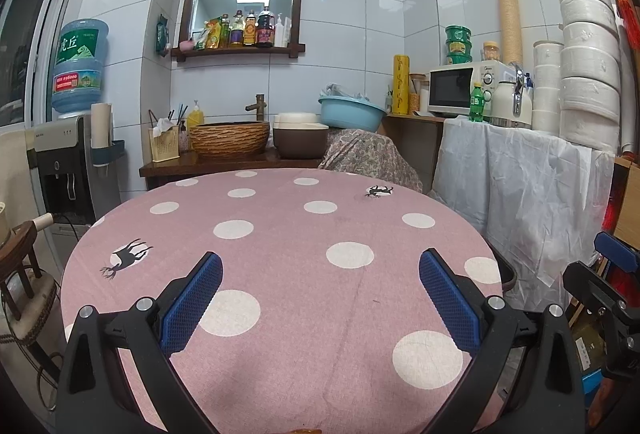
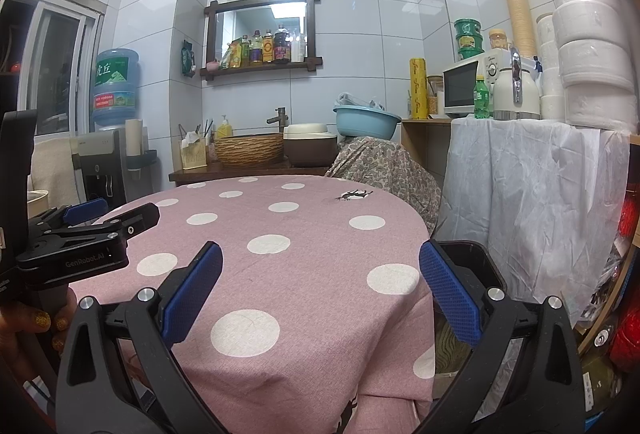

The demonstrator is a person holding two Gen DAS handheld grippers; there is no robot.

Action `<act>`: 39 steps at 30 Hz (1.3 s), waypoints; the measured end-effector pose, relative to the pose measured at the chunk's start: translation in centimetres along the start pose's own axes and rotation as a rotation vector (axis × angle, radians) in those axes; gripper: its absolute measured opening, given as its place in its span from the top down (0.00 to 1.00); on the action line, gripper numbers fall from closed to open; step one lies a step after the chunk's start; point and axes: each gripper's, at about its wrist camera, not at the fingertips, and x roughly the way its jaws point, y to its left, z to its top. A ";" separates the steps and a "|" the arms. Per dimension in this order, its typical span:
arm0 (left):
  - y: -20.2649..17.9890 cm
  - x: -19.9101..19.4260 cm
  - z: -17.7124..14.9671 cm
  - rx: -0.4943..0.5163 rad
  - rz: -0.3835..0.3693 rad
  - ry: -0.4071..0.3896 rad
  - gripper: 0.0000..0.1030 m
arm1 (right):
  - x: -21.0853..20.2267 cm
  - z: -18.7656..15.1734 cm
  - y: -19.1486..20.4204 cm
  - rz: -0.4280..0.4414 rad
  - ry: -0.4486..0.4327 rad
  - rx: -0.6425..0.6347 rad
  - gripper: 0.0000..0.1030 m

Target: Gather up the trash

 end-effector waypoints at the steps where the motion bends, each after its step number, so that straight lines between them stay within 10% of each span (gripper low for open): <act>1: 0.1 0.0 0.0 0.002 -0.001 -0.001 0.05 | 0.1 0.0 0.0 0.000 -0.001 0.000 0.06; 39: -0.9 -0.2 -0.4 -0.007 0.005 0.001 0.05 | 0.0 0.0 0.0 0.000 -0.001 0.000 0.06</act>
